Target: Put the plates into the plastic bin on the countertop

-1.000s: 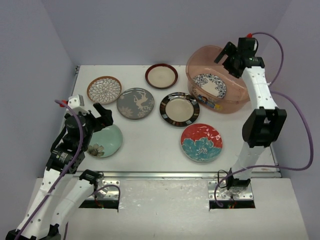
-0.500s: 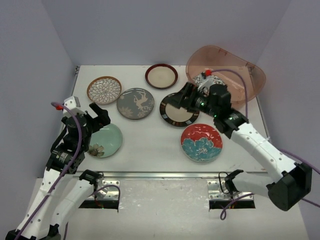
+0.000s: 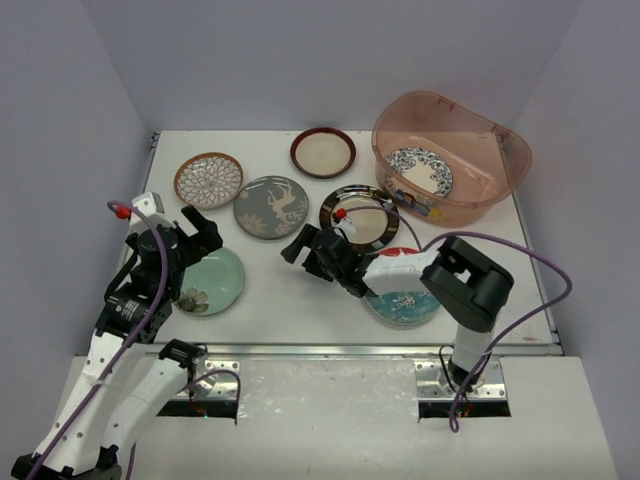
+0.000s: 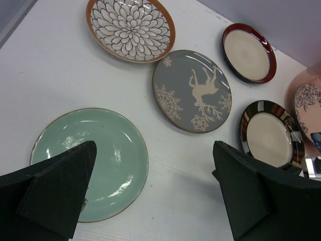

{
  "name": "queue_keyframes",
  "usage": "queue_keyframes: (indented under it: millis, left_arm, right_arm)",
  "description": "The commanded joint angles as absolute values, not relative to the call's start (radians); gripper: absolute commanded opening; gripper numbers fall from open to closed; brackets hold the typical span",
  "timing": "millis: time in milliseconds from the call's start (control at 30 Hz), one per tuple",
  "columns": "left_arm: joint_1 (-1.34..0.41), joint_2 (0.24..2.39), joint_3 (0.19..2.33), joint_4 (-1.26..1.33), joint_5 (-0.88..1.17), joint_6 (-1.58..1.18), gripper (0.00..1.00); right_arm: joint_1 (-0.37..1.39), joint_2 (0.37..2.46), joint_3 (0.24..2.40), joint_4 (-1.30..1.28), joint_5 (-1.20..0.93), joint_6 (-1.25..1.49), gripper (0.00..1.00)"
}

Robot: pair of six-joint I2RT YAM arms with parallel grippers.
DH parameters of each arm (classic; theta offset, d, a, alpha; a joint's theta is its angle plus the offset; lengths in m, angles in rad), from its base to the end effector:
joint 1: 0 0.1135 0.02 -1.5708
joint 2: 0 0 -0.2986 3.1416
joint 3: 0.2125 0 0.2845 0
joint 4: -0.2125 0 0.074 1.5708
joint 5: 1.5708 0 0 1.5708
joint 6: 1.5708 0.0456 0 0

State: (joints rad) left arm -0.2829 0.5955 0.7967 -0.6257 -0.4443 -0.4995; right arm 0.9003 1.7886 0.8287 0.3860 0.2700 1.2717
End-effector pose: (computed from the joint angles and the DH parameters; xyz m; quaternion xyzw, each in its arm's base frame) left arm 0.1382 -0.0198 0.3479 -0.2074 0.8018 -0.0306 0.5596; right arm 0.2533 0.2998 0.1476 0.2239 0.8435 0.3640 0.3254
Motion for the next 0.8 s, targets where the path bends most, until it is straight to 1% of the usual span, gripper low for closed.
queue_keyframes:
  millis: [0, 100, 167, 300, 367, 467, 567, 667, 700, 733, 767]
  left_arm:
    - [-0.291, 0.591, 0.811, -0.58, -0.389, -0.468, 1.0]
    - [-0.292, 0.572, 0.81, -0.57, -0.374, -0.46, 1.0]
    - [-0.293, 0.554, 0.808, -0.566, -0.367, -0.456, 1.0]
    - [-0.291, 0.535, 0.805, -0.558, -0.359, -0.449, 1.0]
    - [-0.291, 0.537, 0.804, -0.555, -0.354, -0.448, 1.0]
    - [-0.291, 0.544, 0.805, -0.555, -0.351, -0.446, 1.0]
    - [-0.291, 0.543, 0.807, -0.558, -0.351, -0.446, 1.0]
    - [-0.291, 0.535, 0.805, -0.557, -0.347, -0.446, 1.0]
    - [-0.291, 0.533, 0.807, -0.557, -0.345, -0.446, 1.0]
    - [-0.291, 0.527, 0.807, -0.555, -0.345, -0.446, 1.0]
    - [-0.291, 0.525, 0.805, -0.555, -0.345, -0.446, 1.0]
  right_arm:
    - [0.895, 1.917, 0.945, 0.501, 0.47, 1.384, 0.99]
    - [0.877, 2.015, 1.048, 0.435, 0.456, 1.395, 0.99]
    - [0.861, 2.066, 1.121, 0.39, 0.456, 1.421, 0.96]
    - [0.821, 2.158, 1.186, 0.318, 0.428, 1.503, 0.82]
    - [0.816, 2.192, 1.225, 0.264, 0.445, 1.564, 0.81]
    - [0.815, 2.219, 1.263, 0.174, 0.476, 1.6, 0.75]
    - [0.808, 2.245, 1.298, 0.122, 0.498, 1.627, 0.56]
    - [0.801, 2.252, 1.305, 0.068, 0.512, 1.667, 0.34]
    - [0.801, 2.253, 1.303, 0.062, 0.514, 1.682, 0.3]
    - [0.798, 2.255, 1.298, 0.06, 0.508, 1.687, 0.21]
    - [0.796, 2.255, 1.296, 0.06, 0.506, 1.69, 0.16]
